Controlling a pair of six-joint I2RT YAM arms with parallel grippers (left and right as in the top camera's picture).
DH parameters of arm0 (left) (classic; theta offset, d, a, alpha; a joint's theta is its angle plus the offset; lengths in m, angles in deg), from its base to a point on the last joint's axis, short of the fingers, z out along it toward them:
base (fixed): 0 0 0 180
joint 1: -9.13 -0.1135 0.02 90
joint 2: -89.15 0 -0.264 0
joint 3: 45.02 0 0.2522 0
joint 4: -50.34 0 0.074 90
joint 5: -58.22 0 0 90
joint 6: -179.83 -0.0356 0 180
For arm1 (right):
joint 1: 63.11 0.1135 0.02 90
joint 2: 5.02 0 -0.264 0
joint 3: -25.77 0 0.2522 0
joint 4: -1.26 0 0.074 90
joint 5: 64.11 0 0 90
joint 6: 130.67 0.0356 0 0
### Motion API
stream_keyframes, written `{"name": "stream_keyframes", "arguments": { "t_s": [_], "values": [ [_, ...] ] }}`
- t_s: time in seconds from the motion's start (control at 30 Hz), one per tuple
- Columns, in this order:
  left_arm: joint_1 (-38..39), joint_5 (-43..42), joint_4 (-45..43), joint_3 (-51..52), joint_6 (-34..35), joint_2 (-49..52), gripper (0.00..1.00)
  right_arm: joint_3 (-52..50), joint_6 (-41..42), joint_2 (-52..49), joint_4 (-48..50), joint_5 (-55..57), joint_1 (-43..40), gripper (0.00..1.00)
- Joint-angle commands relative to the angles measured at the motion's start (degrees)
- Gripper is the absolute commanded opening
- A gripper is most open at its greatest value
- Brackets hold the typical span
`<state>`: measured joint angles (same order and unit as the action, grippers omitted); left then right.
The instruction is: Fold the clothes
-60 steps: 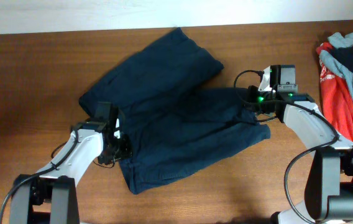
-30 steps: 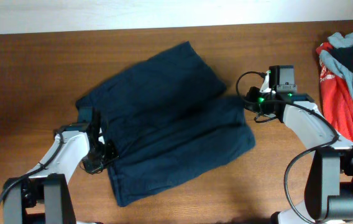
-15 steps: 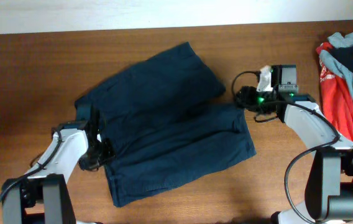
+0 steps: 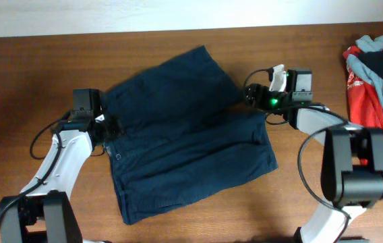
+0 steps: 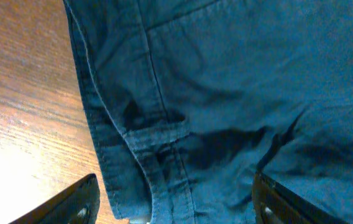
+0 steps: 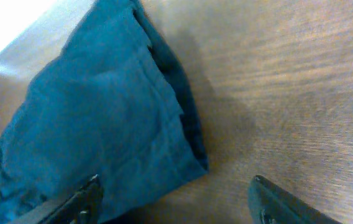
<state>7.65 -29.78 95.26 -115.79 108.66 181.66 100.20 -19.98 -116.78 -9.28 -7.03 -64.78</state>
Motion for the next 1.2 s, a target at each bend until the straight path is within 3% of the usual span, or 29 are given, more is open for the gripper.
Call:
{"name": "stream_keyframes", "arguments": {
  "t_s": [0.0, 0.07, 0.1, 0.13, 0.17, 0.23, 0.3, 0.37, 0.57, 0.67, 0.8, 0.83, 1.03, 1.17],
  "values": [
    [-0.20, 0.39, -0.48, -0.83, -0.94, 0.76, 0.79, 0.44, 1.51, -3.23, 2.32, -0.98, 1.81, 0.83],
    [-0.20, 0.42, -0.46, -0.85, -0.94, 0.81, 0.79, 0.44, 2.45, -4.55, 4.15, -0.92, 2.43, 0.82],
    [-0.20, 0.39, -0.46, -0.85, -0.94, 0.81, 0.79, 0.44, 2.99, -5.25, 5.29, -0.94, 2.82, 0.75],
    [-0.20, 0.39, -0.37, -0.83, -0.94, 0.81, 0.79, 0.44, 3.69, -5.77, 5.97, -0.94, 3.04, 0.67],
    [-0.20, 0.39, -0.28, -0.83, -0.94, 0.81, 0.79, 0.44, 4.44, -6.21, 6.40, -0.92, 3.26, 0.51],
    [-0.20, 0.42, -0.11, -0.83, -0.94, 0.81, 0.79, 0.44, 4.85, -6.58, 6.43, -0.92, 3.48, 0.28],
    [-0.20, 0.42, -0.04, -0.83, -0.94, 0.81, 0.79, 0.44, 4.85, -6.56, 5.97, -0.96, 3.30, 0.12],
    [-0.20, 0.42, 0.13, -0.83, -0.96, 0.81, 0.79, 0.44, 4.61, -6.45, 4.20, -1.14, 1.92, 0.04],
    [-0.20, 0.68, 0.39, -0.83, -2.47, 0.81, 0.80, 0.42, 2.99, -5.25, -6.08, -1.38, -6.78, 0.04],
    [-0.17, 0.61, -0.63, -0.83, -2.47, 0.81, 0.80, 0.42, -3.10, -4.94, -8.61, -5.92, -9.53, 0.06],
    [-0.17, 0.22, -2.64, -0.83, -2.51, 0.81, 0.86, 0.42, -5.22, -4.33, -9.11, -12.85, -10.45, 0.33],
    [-0.20, -0.66, -3.65, -0.83, -3.19, 0.81, 0.87, 0.42, -5.25, -3.63, -9.92, -12.79, -10.69, 0.35],
    [-0.20, -6.84, -14.14, -0.85, -8.33, 3.17, 0.87, 0.44, -5.77, 4.15, -15.02, -12.74, -11.91, 0.37],
    [-0.20, -9.73, -20.46, -1.44, -9.57, 10.99, 0.78, 0.44, -6.97, 12.59, -27.71, -9.14, -11.23, 0.37]
  ]
}}
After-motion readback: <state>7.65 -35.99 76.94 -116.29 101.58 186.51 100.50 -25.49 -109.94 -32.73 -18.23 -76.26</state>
